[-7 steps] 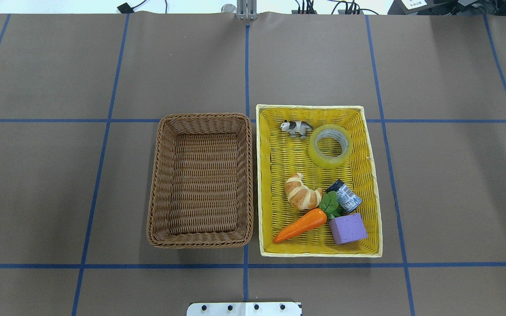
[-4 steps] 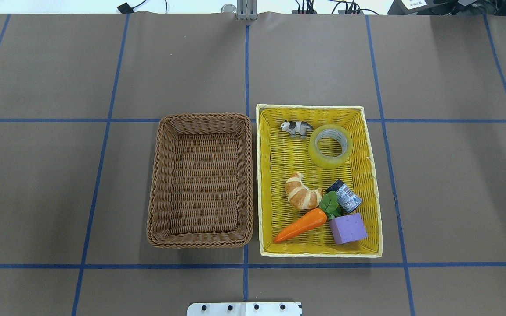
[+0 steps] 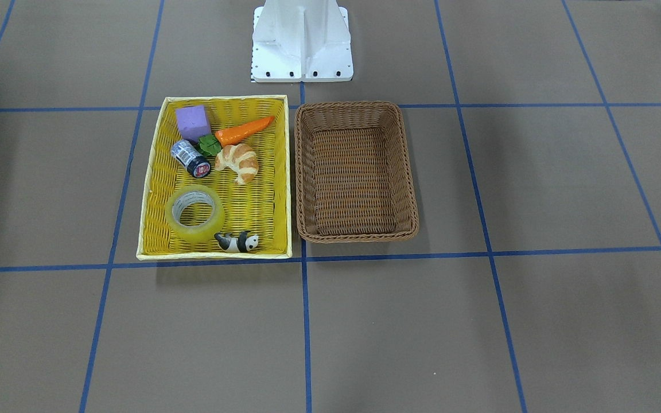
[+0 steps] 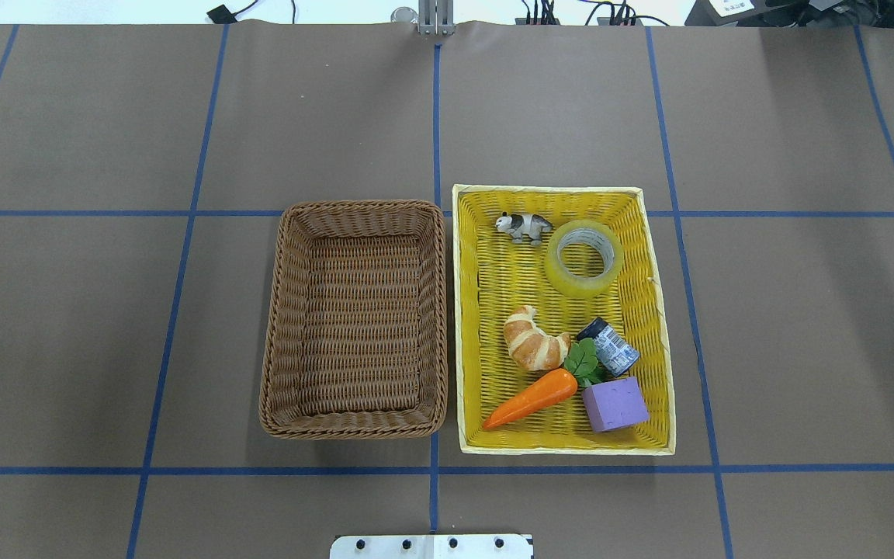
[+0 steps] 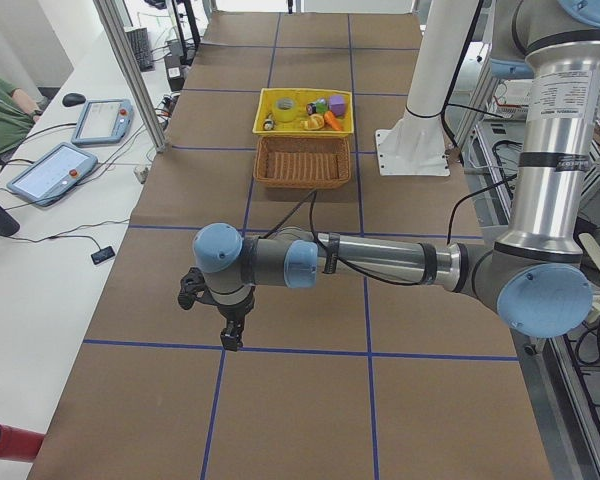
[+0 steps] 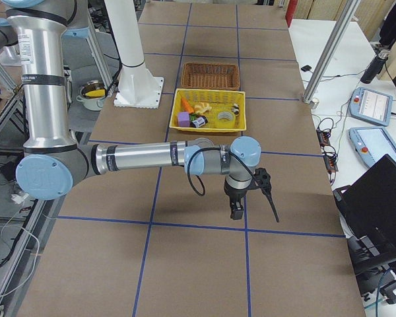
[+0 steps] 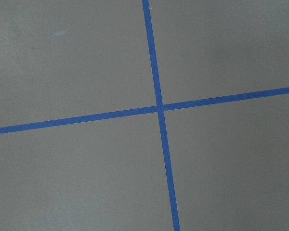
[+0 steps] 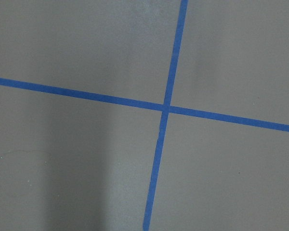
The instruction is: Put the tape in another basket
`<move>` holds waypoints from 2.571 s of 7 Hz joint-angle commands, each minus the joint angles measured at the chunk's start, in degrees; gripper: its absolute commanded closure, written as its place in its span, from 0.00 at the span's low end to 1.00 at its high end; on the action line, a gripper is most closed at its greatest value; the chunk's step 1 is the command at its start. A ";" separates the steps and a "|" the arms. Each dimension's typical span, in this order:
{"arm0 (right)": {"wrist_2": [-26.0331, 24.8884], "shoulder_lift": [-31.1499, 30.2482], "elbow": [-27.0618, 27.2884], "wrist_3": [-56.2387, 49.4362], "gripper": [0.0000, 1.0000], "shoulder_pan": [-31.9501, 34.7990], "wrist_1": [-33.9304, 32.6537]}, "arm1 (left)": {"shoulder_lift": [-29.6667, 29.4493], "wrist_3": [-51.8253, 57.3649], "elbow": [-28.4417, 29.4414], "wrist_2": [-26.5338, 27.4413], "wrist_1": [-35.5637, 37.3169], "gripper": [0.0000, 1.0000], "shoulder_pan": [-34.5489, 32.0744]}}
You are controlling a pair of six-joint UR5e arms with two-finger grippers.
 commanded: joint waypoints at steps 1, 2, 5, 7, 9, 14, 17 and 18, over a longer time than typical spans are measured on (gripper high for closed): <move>0.70 1.38 3.29 0.65 0.00 0.00 0.07 | -0.09 0.00 0.04 0.48 0.00 0.02 -0.13; 0.45 3.65 5.22 0.92 0.00 0.00 -0.71 | -0.09 0.00 0.04 2.05 0.00 0.02 -0.13; 3.94 0.62 5.07 1.00 0.00 -0.26 8.97 | -0.09 0.17 -2.58 2.24 0.00 0.02 -0.13; 4.57 1.29 5.06 1.18 0.00 -3.92 12.90 | 0.43 0.35 -7.51 1.63 -0.26 0.02 0.22; 6.77 8.47 5.33 5.02 0.00 -11.65 12.81 | 1.23 0.18 -8.30 1.88 -0.52 0.02 0.31; -2.17 20.91 5.07 18.58 0.00 -31.96 12.29 | 1.49 0.18 -9.10 1.36 -0.61 0.02 0.22; -6.41 21.34 3.14 18.58 0.00 -38.31 12.12 | 1.49 0.09 -9.01 1.27 -0.70 0.02 0.22; -6.59 22.65 1.57 18.50 0.01 -38.49 11.42 | 1.49 0.18 -8.92 1.27 -0.70 0.02 0.22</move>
